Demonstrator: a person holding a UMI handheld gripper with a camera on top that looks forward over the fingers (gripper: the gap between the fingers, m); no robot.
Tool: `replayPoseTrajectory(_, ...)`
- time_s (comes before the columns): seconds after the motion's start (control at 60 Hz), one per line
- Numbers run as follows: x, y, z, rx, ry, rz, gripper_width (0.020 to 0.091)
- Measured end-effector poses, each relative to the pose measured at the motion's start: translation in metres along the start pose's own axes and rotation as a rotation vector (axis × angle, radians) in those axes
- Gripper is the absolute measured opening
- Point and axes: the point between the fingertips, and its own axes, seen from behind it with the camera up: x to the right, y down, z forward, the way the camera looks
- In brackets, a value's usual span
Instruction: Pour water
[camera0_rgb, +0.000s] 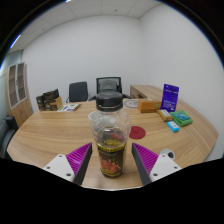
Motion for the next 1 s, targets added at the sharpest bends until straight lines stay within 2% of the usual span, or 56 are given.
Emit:
replayPoseTrajectory(0.05, 0.003, -0.004, 0.011, 0.019, 0.016, 0.001, 0.0703)
replayPoseTrajectory(0.1, -0.001, -0.007, 0.017, 0.033, 0.019, -0.003, 0.0559)
replayPoseTrajectory(0.2, -0.002, -0.011, 0.019, 0.057, 0.023, -0.036, 0.0497)
replayPoseTrajectory(0.3, 0.001, -0.016, 0.017, 0.064, 0.048, -0.075, 0.0389)
replayPoseTrajectory(0.467, 0.026, -0.07, 0.001, 0.098, 0.147, -0.208, 0.0388)
replayPoseTrajectory(0.65, 0.088, -0.159, 0.004, 0.109, 0.417, -0.67, 0.0386)
replayPoseTrajectory(0.767, 0.099, -0.2, 0.026, 0.092, 0.578, -1.053, 0.0387)
replayPoseTrajectory(0.85, 0.095, -0.213, 0.049, 0.064, 0.648, -1.348, 0.0387)
replayPoseTrajectory(1.0, 0.075, -0.205, 0.096, 0.021, 0.677, -1.792, 0.0386)
